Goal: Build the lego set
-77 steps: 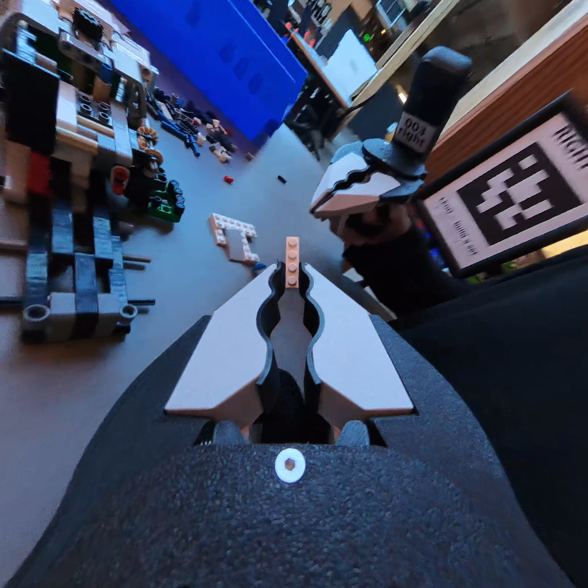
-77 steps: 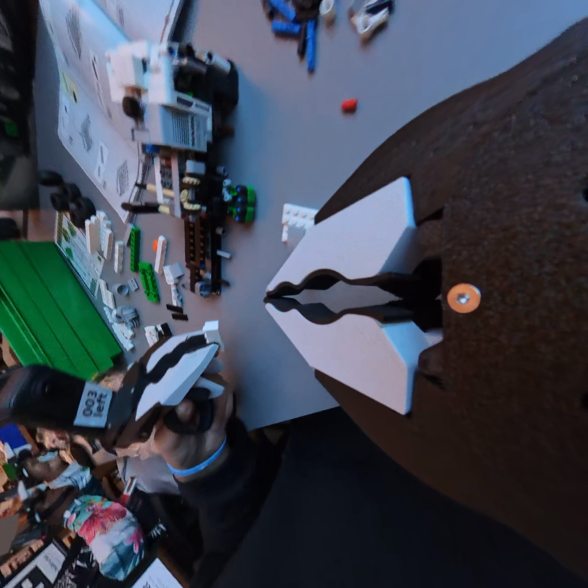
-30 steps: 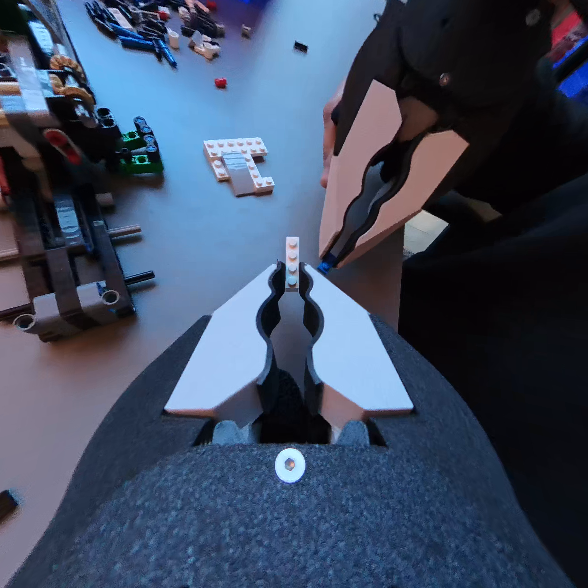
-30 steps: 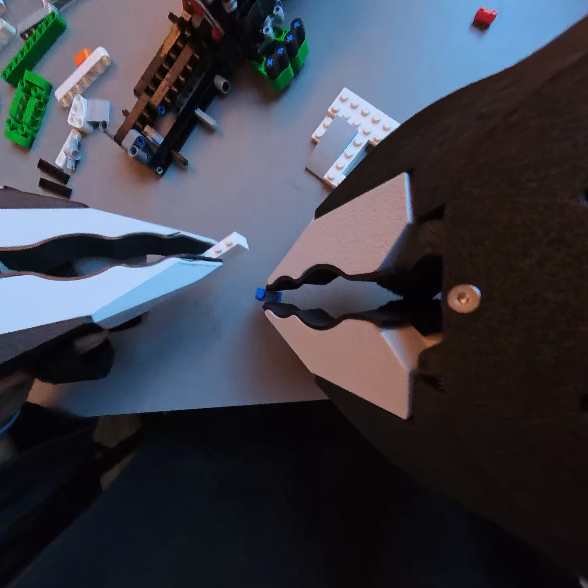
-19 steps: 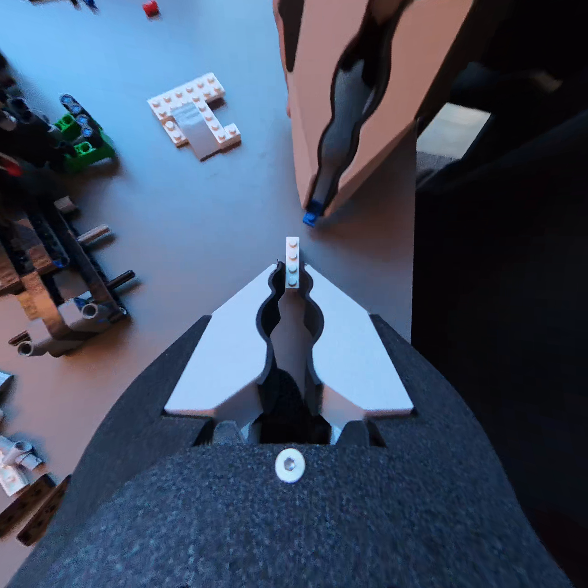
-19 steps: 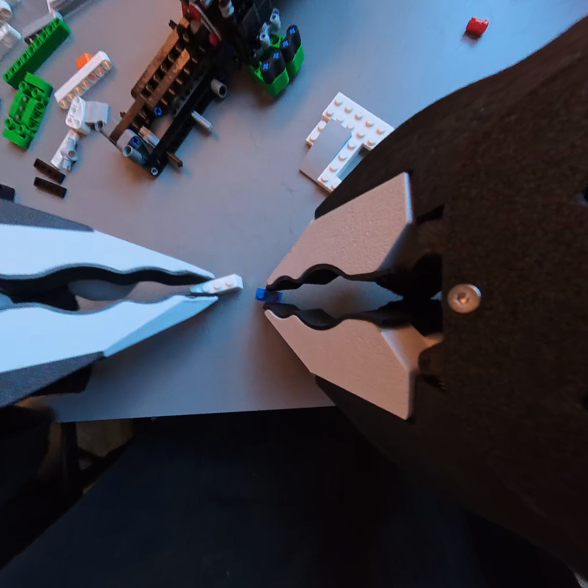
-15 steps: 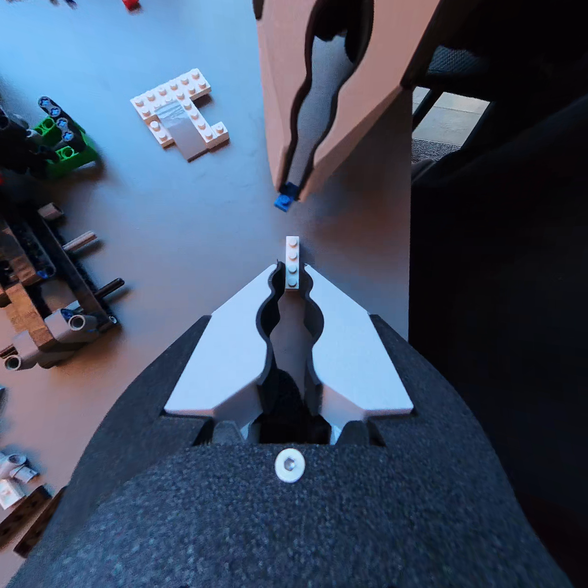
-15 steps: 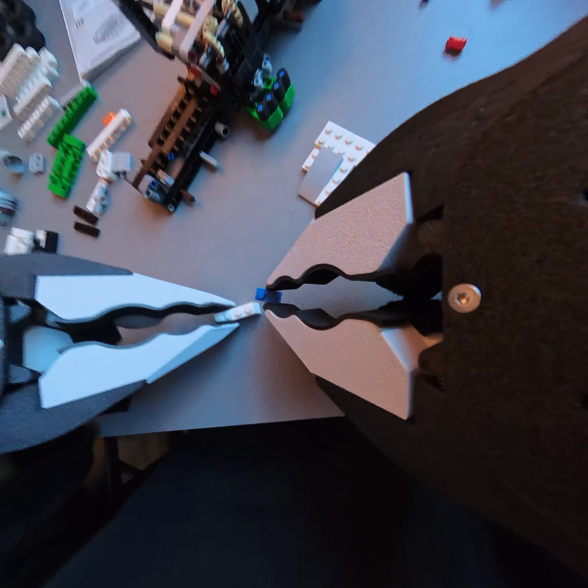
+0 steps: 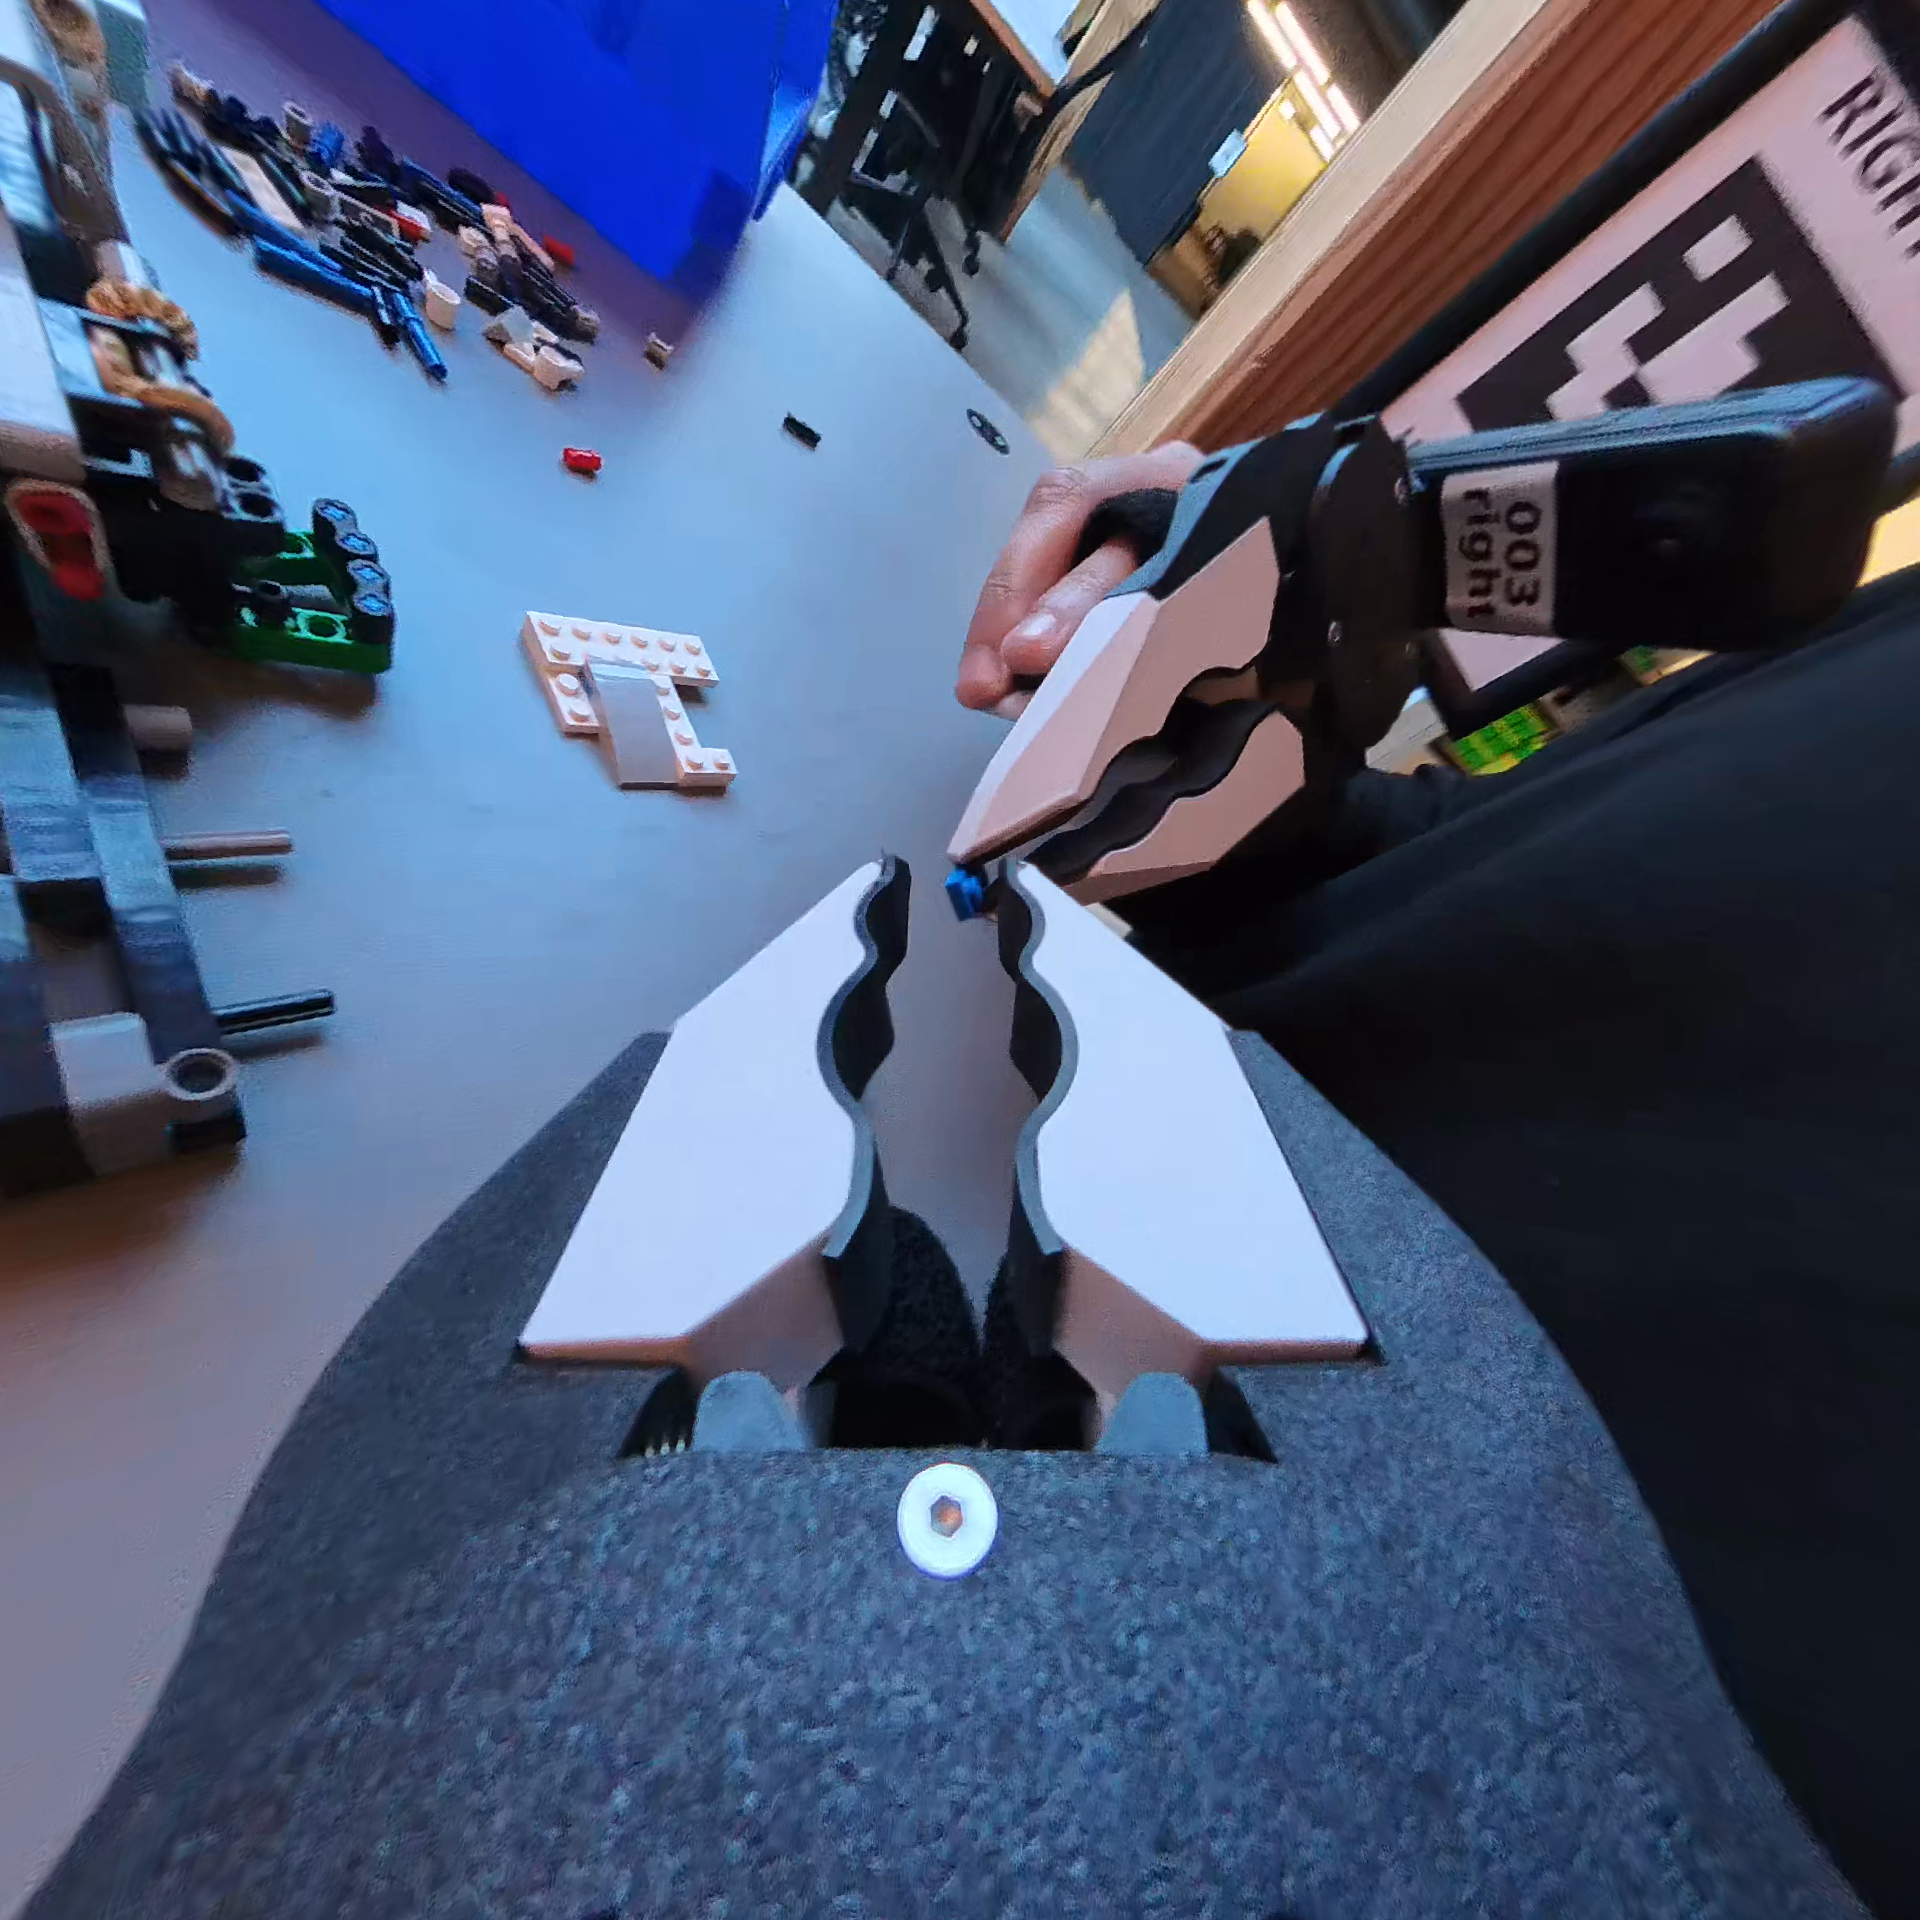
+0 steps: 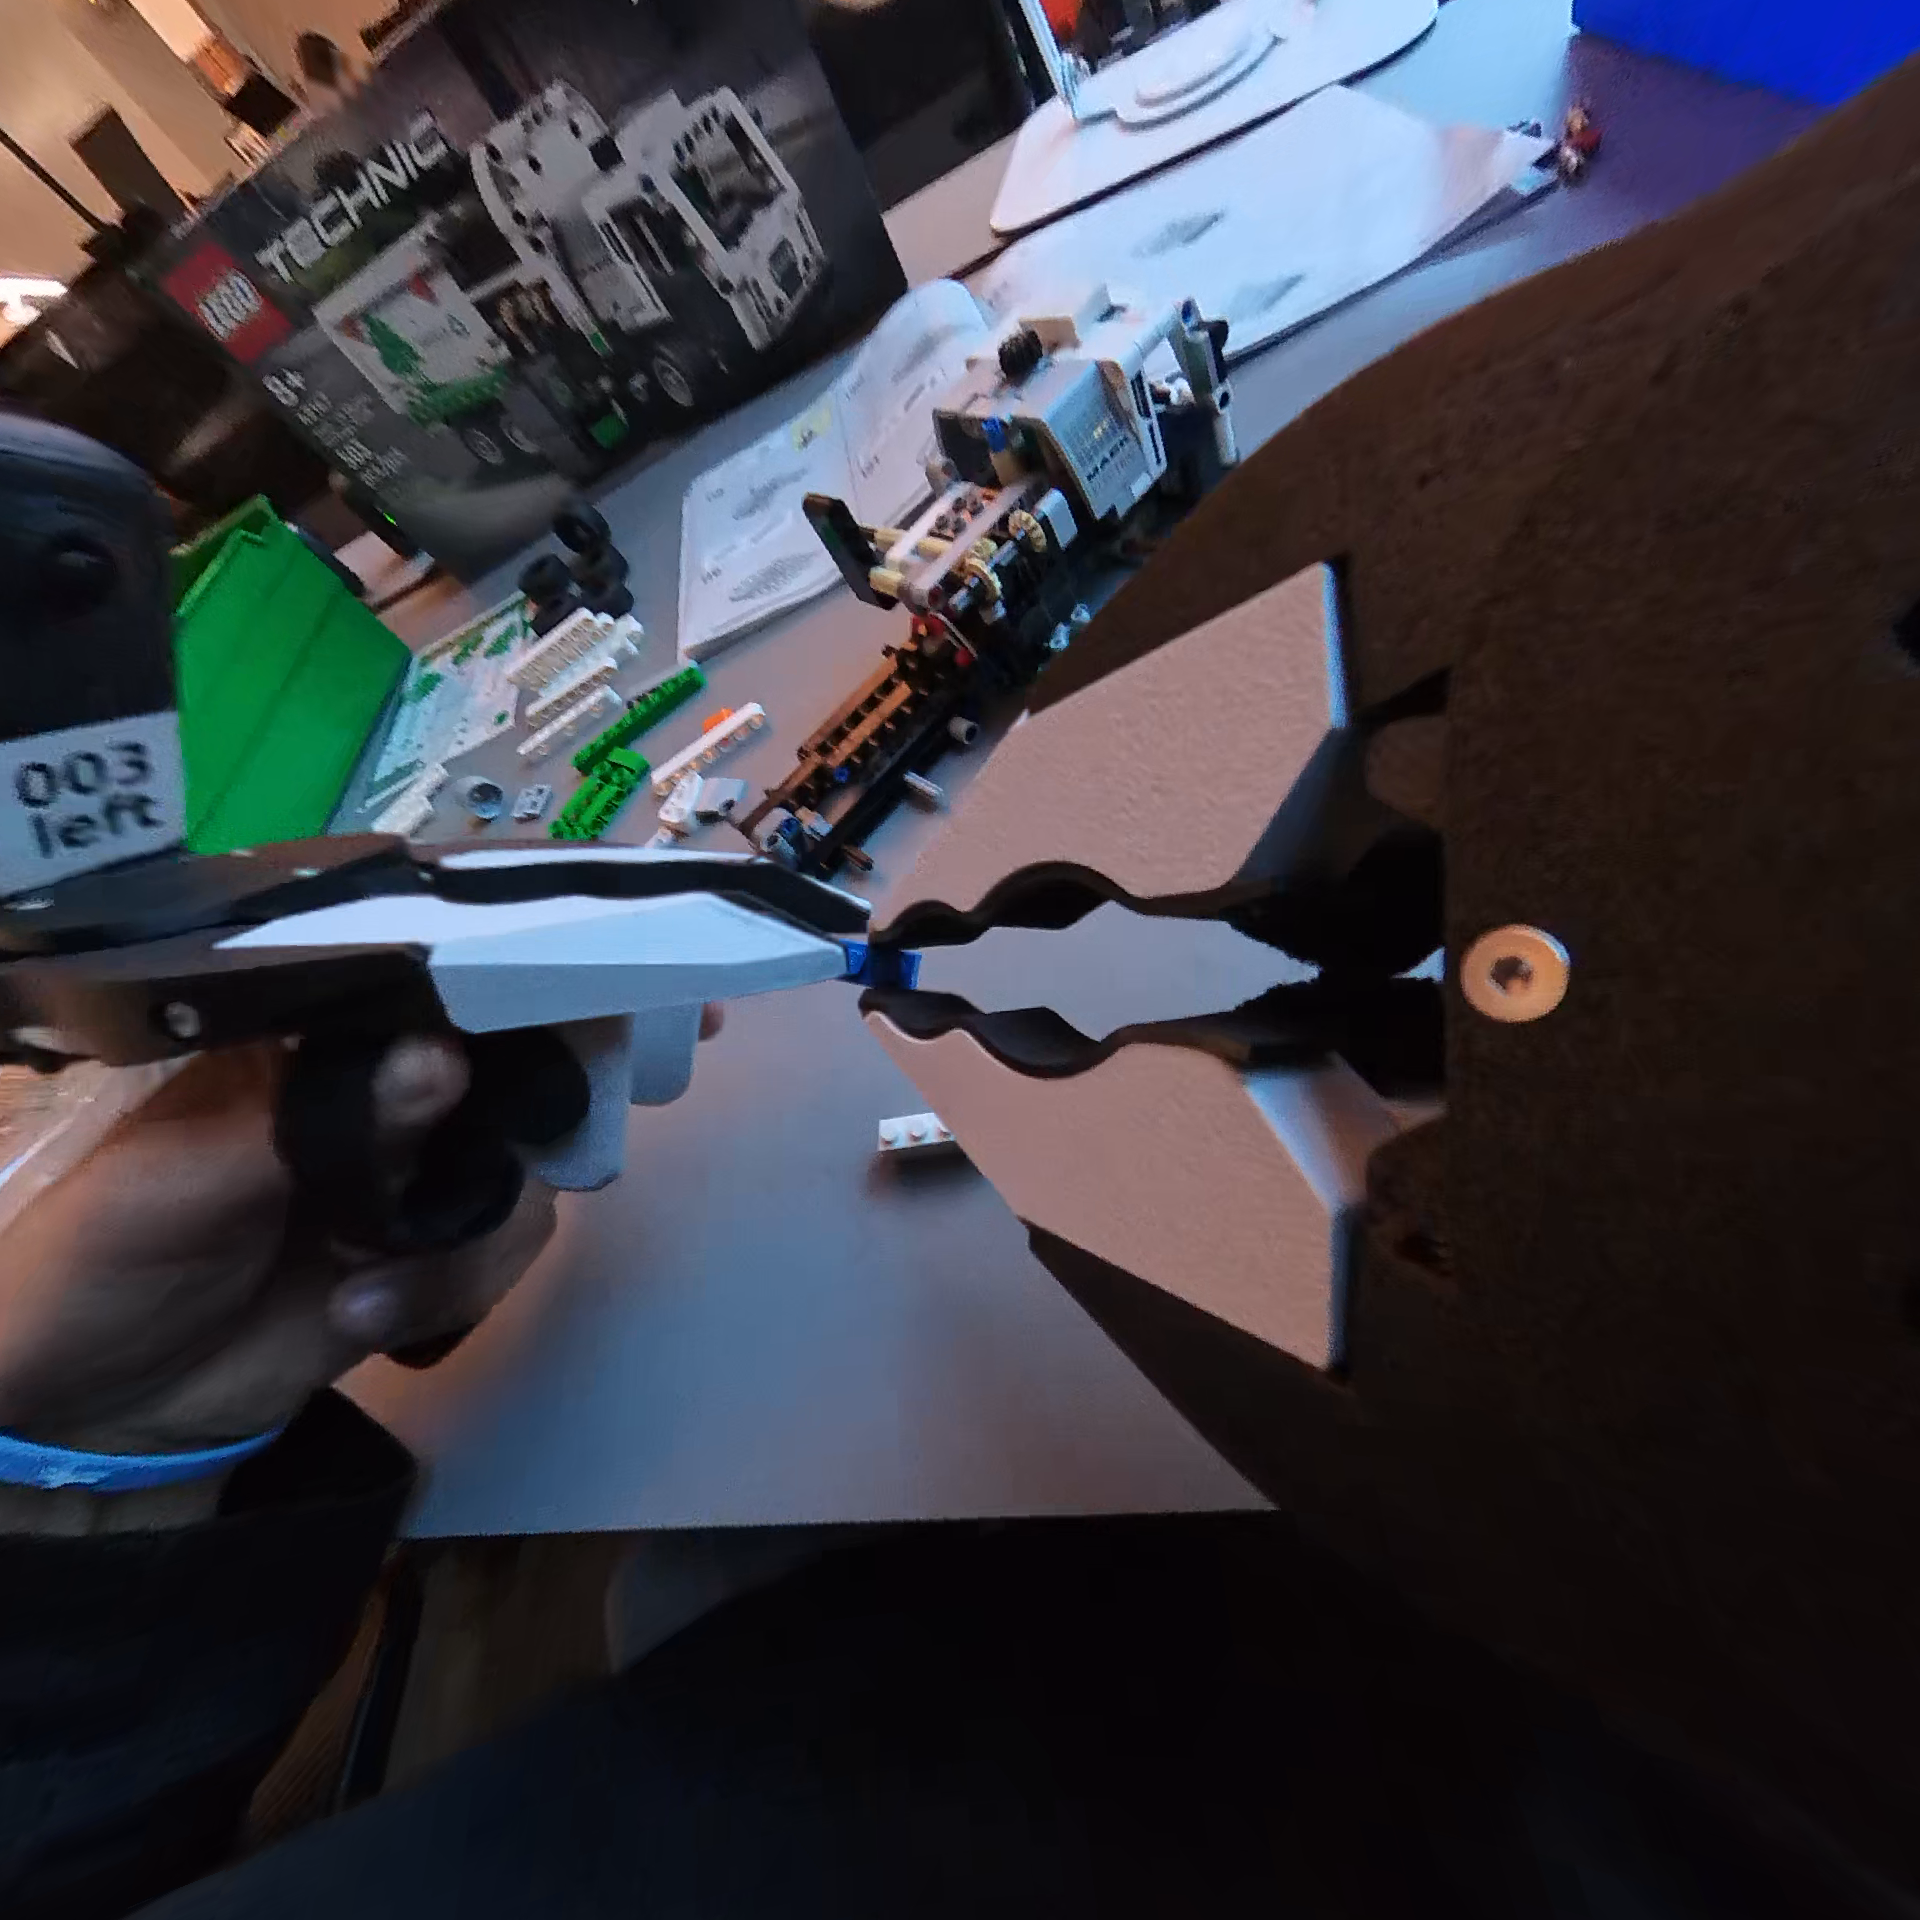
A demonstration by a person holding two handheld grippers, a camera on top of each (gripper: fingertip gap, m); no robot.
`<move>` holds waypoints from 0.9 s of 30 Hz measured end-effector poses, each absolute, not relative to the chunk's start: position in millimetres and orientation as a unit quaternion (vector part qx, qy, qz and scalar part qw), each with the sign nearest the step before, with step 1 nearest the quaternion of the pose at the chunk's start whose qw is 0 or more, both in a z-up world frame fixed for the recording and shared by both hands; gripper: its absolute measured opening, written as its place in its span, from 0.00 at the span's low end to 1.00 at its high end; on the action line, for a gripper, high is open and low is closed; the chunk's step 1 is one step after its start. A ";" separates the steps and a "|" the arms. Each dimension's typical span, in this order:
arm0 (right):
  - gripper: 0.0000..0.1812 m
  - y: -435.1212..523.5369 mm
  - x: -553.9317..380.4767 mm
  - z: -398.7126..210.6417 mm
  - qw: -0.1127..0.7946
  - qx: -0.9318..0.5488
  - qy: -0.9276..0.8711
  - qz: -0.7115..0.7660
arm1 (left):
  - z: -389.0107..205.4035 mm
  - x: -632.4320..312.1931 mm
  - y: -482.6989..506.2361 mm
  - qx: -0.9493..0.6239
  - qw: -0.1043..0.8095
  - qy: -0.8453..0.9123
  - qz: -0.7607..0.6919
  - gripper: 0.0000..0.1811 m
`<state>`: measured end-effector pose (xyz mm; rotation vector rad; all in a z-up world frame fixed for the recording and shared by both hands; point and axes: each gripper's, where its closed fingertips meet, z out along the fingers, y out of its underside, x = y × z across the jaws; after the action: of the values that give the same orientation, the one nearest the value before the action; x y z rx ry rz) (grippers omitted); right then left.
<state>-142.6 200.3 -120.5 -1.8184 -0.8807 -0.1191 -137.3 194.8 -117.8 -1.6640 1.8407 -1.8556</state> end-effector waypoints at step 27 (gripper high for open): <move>0.09 167.1 -172.3 -65.8 0.504 -0.654 -0.149 0.545 | -66.8 -169.0 167.0 -0.277 0.077 0.718 -0.634 0.02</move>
<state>-172.3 167.1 -65.8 -1.5782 -0.3591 1.3150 -169.0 167.0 -66.8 -0.8287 2.1508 -1.9003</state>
